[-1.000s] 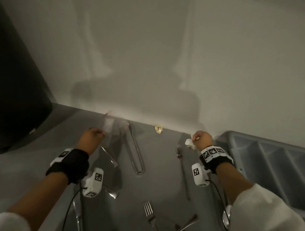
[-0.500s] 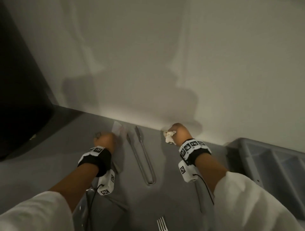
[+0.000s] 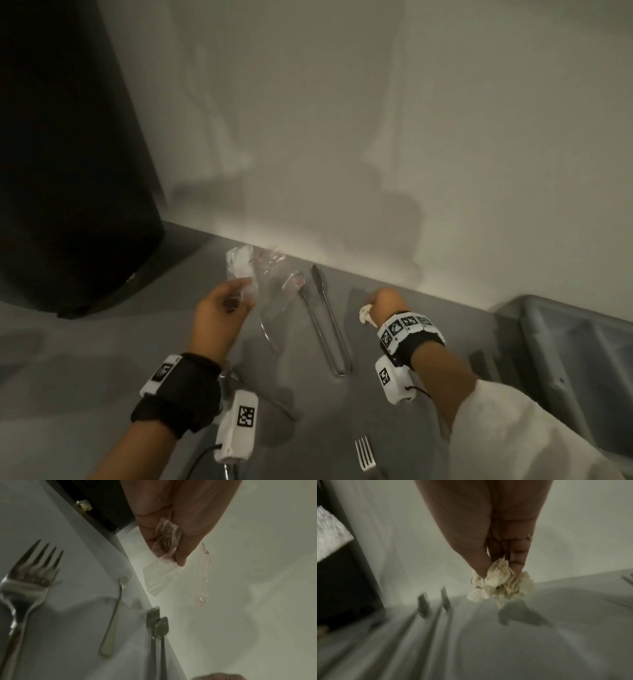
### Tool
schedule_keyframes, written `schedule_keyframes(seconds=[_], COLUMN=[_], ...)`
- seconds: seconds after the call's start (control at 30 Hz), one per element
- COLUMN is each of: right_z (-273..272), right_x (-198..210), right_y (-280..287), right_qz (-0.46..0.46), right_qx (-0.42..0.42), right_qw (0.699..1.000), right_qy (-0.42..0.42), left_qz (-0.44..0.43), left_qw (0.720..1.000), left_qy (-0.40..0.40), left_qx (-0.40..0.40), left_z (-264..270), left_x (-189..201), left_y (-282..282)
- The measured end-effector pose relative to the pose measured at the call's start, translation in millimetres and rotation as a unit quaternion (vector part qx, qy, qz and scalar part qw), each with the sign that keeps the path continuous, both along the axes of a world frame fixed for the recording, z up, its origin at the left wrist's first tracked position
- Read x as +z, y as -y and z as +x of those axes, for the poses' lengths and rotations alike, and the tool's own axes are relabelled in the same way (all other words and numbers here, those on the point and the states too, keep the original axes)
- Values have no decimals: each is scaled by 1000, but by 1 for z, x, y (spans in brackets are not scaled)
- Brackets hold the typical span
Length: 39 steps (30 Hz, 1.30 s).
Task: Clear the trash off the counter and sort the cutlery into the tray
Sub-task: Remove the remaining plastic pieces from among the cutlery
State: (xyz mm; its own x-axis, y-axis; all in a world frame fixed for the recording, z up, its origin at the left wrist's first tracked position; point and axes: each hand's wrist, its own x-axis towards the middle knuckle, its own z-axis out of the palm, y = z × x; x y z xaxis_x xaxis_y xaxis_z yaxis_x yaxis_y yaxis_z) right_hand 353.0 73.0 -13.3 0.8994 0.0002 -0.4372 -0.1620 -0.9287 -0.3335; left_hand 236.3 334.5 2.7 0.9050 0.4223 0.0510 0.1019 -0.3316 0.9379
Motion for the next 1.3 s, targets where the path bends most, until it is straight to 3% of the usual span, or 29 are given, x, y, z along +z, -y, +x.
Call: schedule_keyframes(seconds=[0.1,0.17,0.3,0.47,0.63,0.87,1.07,1.3], right_z=[-41,-83,-181,-322,-465,-659,-783,-873], right_x=[31,55,92,103,99,74,36,-22], right_y=[26,53,130,239,331,428,488,529], right_qz=[151,226,311,280,255,209,145,100], right_qx=[-60,-134,-222,-329,-471,-593,-659,-735], right_qw=[982,944,874,830,752,673,638,579], right_qy=[100,199,301,353,385,390,371,337], left_qz=[4,3,-34,-64,-77,-61,-14,103], left_qw=[998,992,970,928,884,812,741,629], left_qy=[17,29,50,70,44,-10,-55,-94], left_qx=[-63,-120,-233,-359,-459,-580,-669,-764], left_z=[-14,-21,-39,-85,-153,-301,-413,-483], left_x=[9,21,47,73,69,49,14,-47], left_y=[37,68,142,259,377,536,634,724])
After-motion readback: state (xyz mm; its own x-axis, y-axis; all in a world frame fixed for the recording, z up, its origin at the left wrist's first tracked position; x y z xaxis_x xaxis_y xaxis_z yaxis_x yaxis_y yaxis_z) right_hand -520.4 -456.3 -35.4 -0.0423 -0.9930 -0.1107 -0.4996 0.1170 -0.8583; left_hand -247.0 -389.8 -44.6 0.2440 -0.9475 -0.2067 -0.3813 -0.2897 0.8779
